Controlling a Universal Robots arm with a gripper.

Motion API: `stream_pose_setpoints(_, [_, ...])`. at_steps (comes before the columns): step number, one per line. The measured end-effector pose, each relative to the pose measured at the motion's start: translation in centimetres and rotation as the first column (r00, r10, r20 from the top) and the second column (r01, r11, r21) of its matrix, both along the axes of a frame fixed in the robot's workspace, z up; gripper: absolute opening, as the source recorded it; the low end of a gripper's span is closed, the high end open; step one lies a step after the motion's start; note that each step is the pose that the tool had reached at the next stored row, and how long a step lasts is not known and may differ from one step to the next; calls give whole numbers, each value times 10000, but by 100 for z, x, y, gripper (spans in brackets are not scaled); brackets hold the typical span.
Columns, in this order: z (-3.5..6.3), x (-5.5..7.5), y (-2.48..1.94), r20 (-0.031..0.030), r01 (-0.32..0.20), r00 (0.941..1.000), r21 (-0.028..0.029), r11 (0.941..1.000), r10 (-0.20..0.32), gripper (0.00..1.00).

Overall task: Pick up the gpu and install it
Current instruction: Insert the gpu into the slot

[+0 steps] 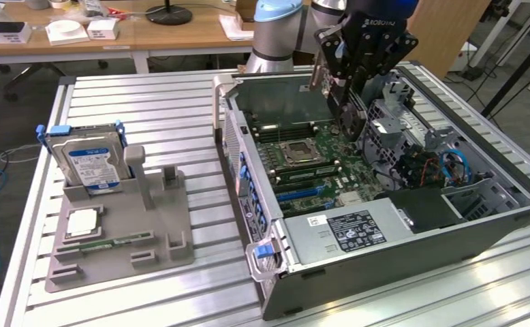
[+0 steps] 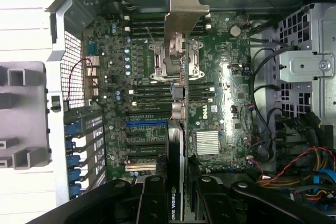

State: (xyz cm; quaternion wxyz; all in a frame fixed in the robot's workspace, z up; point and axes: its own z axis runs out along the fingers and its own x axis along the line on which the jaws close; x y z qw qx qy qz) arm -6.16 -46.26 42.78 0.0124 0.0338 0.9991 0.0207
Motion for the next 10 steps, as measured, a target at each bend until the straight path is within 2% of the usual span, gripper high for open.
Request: stream_pose_setpoints(10, [-2, 0, 0, 0, -696, 9976, 1, 9976, 696, 26])
